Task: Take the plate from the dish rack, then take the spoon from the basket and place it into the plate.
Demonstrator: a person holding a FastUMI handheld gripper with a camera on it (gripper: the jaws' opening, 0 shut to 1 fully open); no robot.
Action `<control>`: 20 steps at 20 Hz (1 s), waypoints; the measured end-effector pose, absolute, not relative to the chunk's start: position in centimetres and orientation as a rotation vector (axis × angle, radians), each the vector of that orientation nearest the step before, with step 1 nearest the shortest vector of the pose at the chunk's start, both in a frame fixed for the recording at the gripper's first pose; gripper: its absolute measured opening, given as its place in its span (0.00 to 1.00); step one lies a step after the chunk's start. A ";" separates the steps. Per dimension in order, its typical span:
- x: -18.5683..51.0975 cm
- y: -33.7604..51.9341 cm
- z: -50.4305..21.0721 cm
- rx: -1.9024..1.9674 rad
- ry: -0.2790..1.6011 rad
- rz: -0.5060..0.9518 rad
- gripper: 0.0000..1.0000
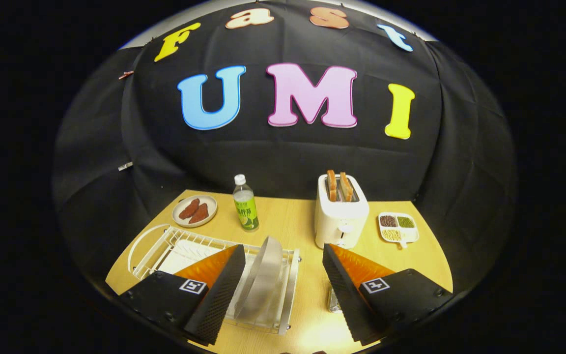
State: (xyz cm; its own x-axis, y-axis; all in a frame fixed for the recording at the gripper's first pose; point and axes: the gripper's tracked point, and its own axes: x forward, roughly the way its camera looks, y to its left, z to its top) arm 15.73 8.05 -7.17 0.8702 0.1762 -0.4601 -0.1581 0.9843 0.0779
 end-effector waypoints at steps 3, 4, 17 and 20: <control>16.3 8.8 -10.6 0.057 0.602 0.175 0.98; 16.2 9.0 -11.4 0.067 0.637 0.173 0.97; 16.2 11.3 -15.2 0.173 0.875 0.121 0.38; 16.1 11.9 -15.0 0.116 0.874 0.100 0.36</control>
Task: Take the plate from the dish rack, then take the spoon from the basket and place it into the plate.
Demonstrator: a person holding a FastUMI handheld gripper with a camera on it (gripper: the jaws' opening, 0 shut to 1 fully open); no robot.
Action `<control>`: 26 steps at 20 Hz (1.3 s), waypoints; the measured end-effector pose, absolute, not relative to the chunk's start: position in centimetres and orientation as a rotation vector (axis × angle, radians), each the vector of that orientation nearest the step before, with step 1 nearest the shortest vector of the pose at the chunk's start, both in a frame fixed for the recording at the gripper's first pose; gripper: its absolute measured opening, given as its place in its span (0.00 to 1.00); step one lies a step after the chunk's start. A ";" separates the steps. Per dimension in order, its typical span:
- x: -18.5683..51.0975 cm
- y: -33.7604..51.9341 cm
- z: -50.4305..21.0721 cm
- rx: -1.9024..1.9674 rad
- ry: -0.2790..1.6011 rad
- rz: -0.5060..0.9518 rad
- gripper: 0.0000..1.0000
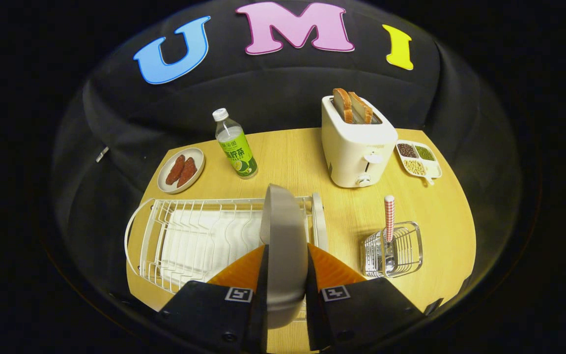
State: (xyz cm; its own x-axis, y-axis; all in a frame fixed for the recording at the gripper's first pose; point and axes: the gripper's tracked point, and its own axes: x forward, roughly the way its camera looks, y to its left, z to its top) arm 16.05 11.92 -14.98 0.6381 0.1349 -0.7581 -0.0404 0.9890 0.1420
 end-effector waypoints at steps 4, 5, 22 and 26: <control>16.3 12.8 -14.2 0.048 0.861 0.079 0.36; 16.5 12.8 -13.9 0.044 0.856 0.071 0.36; 17.4 9.7 -11.9 0.077 0.845 -0.032 0.26; 16.9 9.0 -11.5 0.087 0.820 0.014 0.26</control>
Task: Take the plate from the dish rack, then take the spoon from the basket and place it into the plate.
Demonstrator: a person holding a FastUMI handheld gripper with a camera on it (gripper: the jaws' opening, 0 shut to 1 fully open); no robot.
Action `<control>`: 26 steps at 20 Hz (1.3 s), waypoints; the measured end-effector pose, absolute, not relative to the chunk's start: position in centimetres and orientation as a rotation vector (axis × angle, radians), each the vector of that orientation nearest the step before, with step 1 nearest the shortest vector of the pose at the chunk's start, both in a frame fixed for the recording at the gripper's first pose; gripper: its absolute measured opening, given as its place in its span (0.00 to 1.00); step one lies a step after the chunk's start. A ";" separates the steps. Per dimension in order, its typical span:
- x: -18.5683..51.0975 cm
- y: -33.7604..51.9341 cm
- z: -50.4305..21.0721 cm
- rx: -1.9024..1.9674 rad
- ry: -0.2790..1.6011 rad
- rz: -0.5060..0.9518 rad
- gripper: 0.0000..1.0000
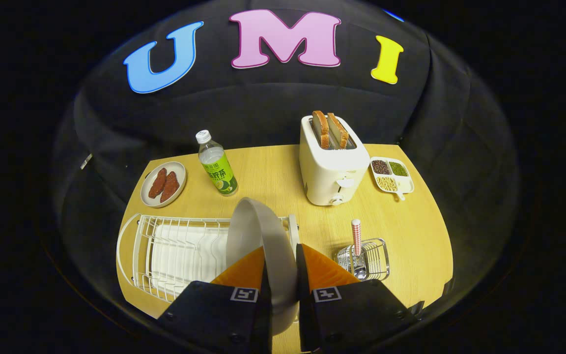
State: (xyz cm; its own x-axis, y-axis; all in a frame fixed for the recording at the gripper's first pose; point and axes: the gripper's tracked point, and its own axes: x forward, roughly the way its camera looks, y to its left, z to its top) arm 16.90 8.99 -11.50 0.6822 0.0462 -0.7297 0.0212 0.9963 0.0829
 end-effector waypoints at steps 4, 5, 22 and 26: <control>14.4 8.7 -9.7 0.190 0.780 0.129 0.26; 13.6 8.0 -9.1 0.213 0.759 0.147 0.26; -4.2 -7.7 -16.6 0.520 0.938 0.081 0.26; -4.1 -7.7 -20.9 0.501 1.014 0.124 0.26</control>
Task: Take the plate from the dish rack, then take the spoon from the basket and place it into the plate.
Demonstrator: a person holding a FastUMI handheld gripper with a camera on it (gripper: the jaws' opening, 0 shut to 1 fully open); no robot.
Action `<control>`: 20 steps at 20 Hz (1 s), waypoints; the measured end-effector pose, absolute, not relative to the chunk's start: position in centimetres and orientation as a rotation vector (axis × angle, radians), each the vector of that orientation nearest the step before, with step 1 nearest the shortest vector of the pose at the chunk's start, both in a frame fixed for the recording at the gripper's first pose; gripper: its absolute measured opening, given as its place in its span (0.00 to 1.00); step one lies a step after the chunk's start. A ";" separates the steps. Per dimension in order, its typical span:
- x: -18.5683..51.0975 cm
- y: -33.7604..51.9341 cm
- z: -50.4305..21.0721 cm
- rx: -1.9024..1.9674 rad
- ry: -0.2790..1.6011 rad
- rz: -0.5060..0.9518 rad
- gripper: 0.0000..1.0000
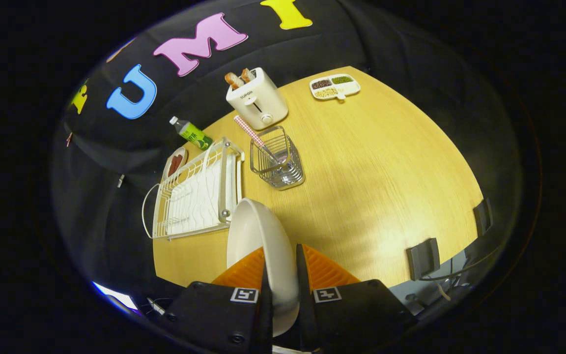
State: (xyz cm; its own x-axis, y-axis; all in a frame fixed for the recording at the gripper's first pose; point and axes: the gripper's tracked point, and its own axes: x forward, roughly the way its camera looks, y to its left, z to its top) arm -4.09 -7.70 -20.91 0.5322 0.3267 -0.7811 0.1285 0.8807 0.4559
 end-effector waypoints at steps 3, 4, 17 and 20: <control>-2.7 -7.2 -23.5 0.505 1.060 0.174 0.26; -2.0 -7.0 -23.9 0.511 1.070 0.193 0.26; 1.1 -9.5 -28.5 0.382 1.055 0.323 0.50; 2.9 -10.7 -27.0 0.308 0.944 0.313 1.00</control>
State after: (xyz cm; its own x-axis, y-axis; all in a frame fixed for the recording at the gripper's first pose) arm 2.92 -10.71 -27.04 0.5486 0.3919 -0.7386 -0.1262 0.9120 0.3902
